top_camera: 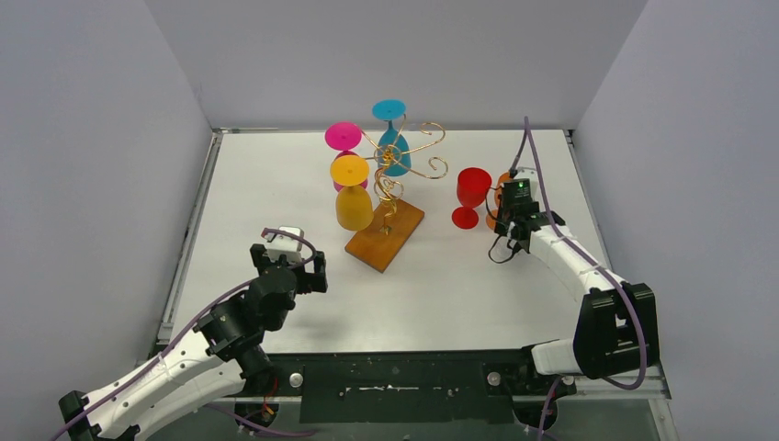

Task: Take the wine glass off the wine glass rack
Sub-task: Place the wine glass at the center of the board.

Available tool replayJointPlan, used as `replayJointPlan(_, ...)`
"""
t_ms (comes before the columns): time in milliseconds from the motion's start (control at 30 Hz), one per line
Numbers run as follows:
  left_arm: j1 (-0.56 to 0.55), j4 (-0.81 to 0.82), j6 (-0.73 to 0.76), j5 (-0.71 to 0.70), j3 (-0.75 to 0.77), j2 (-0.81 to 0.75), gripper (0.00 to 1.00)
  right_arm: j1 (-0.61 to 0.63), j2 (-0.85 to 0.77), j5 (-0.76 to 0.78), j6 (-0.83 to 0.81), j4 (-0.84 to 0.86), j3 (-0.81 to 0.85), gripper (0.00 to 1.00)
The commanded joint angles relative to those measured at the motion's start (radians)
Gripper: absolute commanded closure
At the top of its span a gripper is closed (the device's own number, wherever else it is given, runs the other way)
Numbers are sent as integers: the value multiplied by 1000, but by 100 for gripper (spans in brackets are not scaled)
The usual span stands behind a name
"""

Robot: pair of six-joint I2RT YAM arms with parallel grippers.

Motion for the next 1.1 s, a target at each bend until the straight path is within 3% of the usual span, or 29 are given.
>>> replayJointPlan(0, 5, 48, 8, -3, 13, -11, 7, -6, -3, -1, -27, 15, 83, 82)
replayJointPlan(233, 5, 51, 11, -6, 11, -5, 7, -8, 59, -31, -43, -21, 136, 82)
replayJointPlan(533, 5, 53, 13, -3, 13, 0, 7, 0, 56, 24, -55, -29, 148, 90)
replayJointPlan(1067, 5, 42, 2, -2, 22, 11, 7, 10, 7, -47, -37, -59, 176, 87)
